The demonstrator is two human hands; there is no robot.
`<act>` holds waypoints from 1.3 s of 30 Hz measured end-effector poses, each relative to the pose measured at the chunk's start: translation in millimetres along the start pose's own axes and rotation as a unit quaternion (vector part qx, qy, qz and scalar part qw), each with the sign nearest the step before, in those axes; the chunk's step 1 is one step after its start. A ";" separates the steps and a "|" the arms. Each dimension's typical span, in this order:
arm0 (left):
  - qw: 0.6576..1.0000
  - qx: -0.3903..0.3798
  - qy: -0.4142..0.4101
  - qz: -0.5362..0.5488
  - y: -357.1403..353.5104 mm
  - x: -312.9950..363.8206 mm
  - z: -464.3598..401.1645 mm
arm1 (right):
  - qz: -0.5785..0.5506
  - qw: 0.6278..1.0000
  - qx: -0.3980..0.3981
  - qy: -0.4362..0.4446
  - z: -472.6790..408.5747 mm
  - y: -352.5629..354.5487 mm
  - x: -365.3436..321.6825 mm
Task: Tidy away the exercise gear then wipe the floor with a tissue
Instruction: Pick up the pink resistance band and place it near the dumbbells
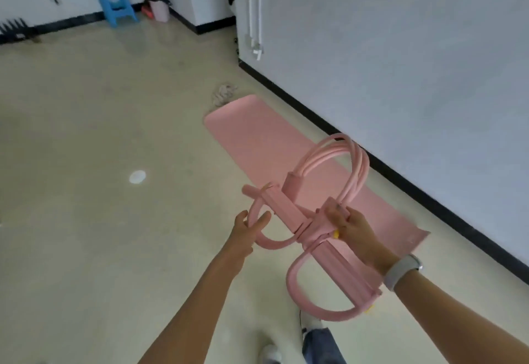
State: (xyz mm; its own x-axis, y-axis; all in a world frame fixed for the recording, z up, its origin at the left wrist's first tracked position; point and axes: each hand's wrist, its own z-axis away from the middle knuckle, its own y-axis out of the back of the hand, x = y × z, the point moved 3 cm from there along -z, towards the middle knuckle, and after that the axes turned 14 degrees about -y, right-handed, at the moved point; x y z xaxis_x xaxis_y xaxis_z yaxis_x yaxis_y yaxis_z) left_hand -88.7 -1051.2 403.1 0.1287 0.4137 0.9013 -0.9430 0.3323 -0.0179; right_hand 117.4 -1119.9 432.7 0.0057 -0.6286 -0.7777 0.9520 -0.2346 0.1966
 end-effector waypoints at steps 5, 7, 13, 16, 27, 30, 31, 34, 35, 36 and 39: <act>0.995 -0.080 -0.020 -0.054 -103.0 5.9 0.1 | -0.121 0.989 0.076 -0.039 63.0 86.0 49.6; 0.986 -0.123 -0.040 -0.101 -146.1 11.0 4.2 | -0.191 0.976 0.085 -0.063 86.9 116.4 75.9; 0.969 -0.194 -0.075 -0.131 -284.3 -8.7 37.1 | -0.401 0.899 0.139 -0.108 149.3 198.9 170.5; 0.960 -0.222 -0.078 -0.152 -350.0 -31.9 63.3 | -0.447 0.871 0.167 -0.117 180.2 237.0 216.2; 0.931 -0.263 -0.090 -0.237 -567.4 -93.4 131.6 | -0.283 0.805 0.454 -0.257 287.0 408.9 372.0; 0.916 -0.262 -0.134 -0.273 -613.2 -98.6 123.9 | -0.209 0.764 0.551 -0.263 304.1 443.7 388.2; 0.911 -0.266 -0.141 -0.282 -627.9 -99.3 120.8 | -0.206 0.752 0.573 -0.252 307.4 454.7 391.4; 0.909 -0.281 -0.113 -0.285 -670.8 -103.7 107.2 | -0.287 0.714 0.606 -0.201 312.0 485.9 398.2; 0.915 -0.288 -0.086 -0.268 -684.9 -106.5 102.0 | -0.333 0.701 0.604 -0.183 311.2 495.9 401.3; 0.922 -0.297 -0.048 -0.244 -699.7 -110.4 96.8 | -0.379 0.689 0.596 -0.163 308.9 506.6 404.9; 0.929 -0.325 0.062 -0.164 -752.3 -117.5 85.0 | -0.473 0.661 0.572 -0.112 298.4 544.4 414.6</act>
State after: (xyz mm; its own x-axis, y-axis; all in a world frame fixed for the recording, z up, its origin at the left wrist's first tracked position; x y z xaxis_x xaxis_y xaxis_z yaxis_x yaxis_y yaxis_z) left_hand 579.6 -1421.9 347.4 0.4485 0.2811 0.8484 -0.4680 0.8826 -0.0450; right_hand 546.7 -1729.5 395.4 -0.5936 0.1366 -0.7931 -0.3569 -0.9279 0.1073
